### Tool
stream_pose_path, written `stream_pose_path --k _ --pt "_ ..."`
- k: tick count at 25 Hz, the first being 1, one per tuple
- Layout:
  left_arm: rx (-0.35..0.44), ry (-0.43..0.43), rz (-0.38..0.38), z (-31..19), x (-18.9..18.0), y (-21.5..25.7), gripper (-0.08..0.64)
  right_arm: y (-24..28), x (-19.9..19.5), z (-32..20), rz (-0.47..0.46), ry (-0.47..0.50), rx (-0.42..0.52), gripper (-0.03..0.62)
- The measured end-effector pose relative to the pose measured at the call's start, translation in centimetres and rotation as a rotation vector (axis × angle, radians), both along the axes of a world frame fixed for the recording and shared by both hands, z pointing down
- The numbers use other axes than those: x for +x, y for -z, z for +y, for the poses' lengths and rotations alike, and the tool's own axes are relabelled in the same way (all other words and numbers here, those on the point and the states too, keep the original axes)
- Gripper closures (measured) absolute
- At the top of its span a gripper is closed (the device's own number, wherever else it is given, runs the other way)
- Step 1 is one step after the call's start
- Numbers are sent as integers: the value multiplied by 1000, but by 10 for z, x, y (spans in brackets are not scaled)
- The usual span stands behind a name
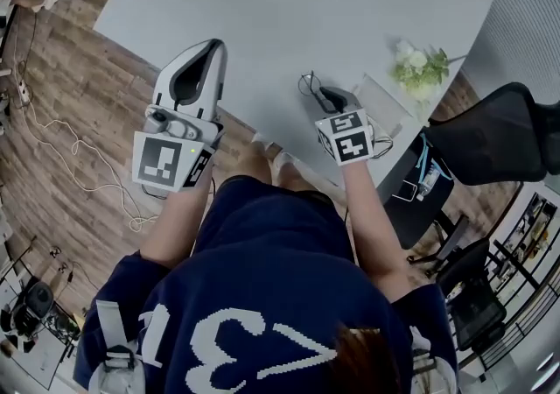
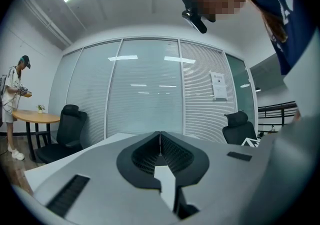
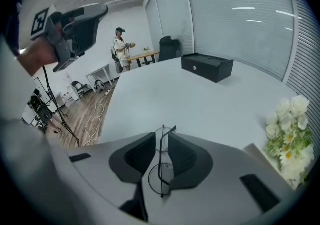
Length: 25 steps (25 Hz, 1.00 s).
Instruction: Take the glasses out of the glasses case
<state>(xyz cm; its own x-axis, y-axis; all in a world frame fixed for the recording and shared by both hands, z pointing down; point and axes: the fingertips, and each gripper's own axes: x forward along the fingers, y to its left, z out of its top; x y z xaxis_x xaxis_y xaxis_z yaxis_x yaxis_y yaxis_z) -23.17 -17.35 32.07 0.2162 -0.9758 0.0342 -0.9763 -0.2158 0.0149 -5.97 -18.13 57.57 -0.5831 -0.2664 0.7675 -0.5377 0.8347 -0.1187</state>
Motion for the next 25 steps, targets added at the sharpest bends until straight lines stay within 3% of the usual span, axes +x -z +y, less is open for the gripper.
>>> stream_pose_path --k 6,14,19,25 --pt "84 -1 -22 -7 6 36 543 119 -2 -47 -243 -73 224 561" --pt "219 30 -37 -3 3 95 543 288 -3 -63 -587 -93 511 566" --pt "259 26 -57 -6 8 118 543 335 11 -57 -655 -118 598 568" --pt "277 -84 -45 -24 49 125 543 350 68 -53 -640 -240 667 568"
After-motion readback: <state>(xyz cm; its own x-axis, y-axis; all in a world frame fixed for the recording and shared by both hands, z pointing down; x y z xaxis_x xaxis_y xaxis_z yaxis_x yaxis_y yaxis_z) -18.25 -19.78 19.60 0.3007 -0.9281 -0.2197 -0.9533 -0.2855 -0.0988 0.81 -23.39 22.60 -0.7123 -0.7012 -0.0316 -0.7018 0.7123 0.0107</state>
